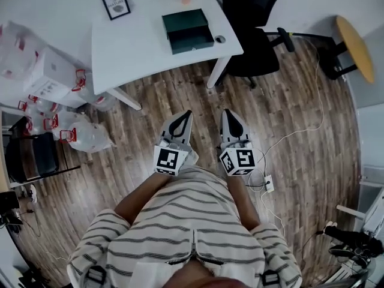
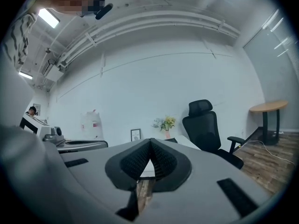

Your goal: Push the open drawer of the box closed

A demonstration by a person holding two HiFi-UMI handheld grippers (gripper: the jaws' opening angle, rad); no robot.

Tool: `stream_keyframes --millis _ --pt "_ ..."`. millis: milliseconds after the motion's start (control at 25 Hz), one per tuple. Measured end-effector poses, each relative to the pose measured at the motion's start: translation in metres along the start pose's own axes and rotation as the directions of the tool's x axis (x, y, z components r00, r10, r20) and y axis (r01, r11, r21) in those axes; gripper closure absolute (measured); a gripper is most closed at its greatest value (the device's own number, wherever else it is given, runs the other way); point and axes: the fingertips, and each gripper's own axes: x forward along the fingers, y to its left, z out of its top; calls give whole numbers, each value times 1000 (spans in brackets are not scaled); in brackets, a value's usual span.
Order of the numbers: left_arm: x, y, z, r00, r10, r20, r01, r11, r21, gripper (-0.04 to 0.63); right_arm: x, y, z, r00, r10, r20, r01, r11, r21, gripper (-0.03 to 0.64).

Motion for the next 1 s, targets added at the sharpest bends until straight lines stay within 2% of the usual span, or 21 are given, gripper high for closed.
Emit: stream_keyframes --millis 200,360,680,1000 --pt "56 41 15 1000 5 7 -5 1000 6 600 64 -18 26 1000 10 25 -10 1000 -14 607" --pt "83 65 11 1000 22 -8 -22 1000 -22 598 94 -27 25 1000 1 6 -1 1000 -6 607" --pt "105 73 -8 999 7 -40 -9 999 -48 598 121 -36 22 1000 3 2 -3 1000 -6 607" --pt "138 98 -10 996 66 -58 -68 997 -46 600 160 -56 21 999 46 -17 -46 999 7 607"
